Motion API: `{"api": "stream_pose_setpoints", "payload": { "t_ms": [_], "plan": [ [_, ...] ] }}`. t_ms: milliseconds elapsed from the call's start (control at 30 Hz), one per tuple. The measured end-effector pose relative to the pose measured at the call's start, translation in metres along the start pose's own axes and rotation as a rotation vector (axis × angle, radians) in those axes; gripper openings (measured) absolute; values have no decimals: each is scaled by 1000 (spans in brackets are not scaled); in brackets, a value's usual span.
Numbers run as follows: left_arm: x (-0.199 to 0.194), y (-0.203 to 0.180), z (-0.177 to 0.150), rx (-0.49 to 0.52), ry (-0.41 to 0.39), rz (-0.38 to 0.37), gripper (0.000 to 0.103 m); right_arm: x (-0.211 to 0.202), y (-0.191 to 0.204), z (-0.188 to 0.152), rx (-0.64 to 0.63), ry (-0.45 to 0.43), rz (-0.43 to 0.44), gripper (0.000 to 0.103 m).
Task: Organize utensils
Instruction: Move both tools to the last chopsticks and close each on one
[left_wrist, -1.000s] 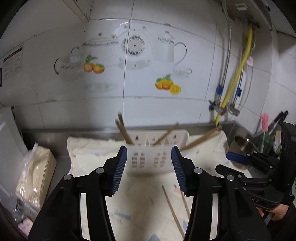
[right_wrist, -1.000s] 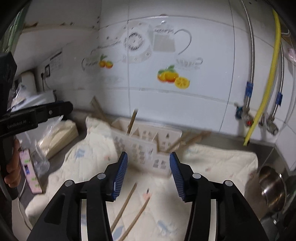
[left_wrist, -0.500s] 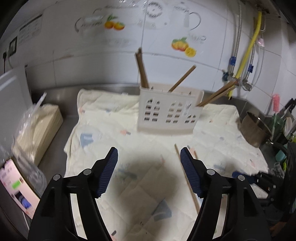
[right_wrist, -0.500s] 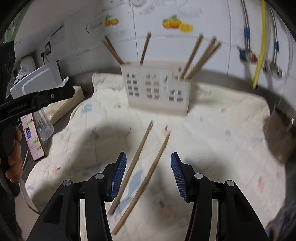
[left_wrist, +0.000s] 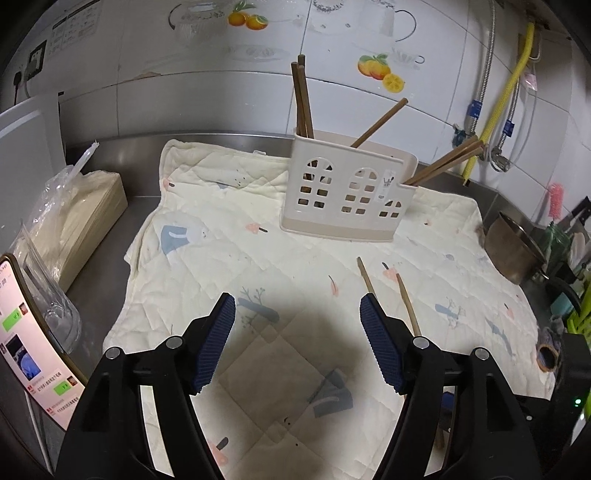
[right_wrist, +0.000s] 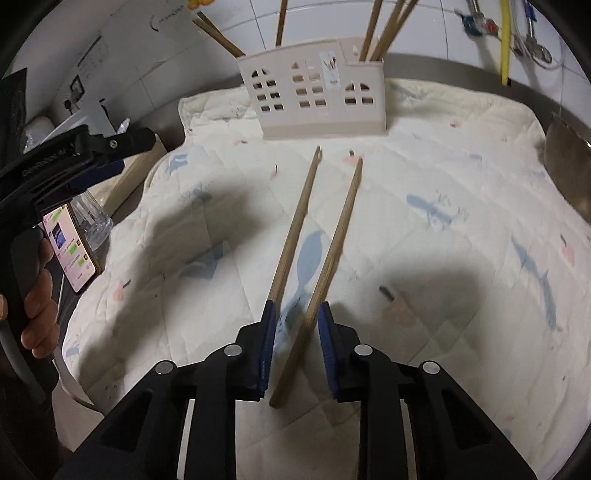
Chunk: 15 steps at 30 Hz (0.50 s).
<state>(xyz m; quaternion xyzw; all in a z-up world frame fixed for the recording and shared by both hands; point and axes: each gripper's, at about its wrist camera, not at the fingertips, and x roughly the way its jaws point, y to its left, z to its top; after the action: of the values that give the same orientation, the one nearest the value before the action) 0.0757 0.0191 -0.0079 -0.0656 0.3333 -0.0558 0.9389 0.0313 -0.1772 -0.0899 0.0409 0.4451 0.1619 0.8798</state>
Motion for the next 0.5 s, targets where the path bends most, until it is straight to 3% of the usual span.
{"api": "stream_pose_setpoints", "payload": {
  "t_ms": [267,500],
  "plan": [
    [1,2,-11,-6,13,-38,70,6,3,-3,10,10,-78,12],
    [4,-3,-20,-6,36,-54,70,4,5,-4,4,-1,-98,10]
  ]
}}
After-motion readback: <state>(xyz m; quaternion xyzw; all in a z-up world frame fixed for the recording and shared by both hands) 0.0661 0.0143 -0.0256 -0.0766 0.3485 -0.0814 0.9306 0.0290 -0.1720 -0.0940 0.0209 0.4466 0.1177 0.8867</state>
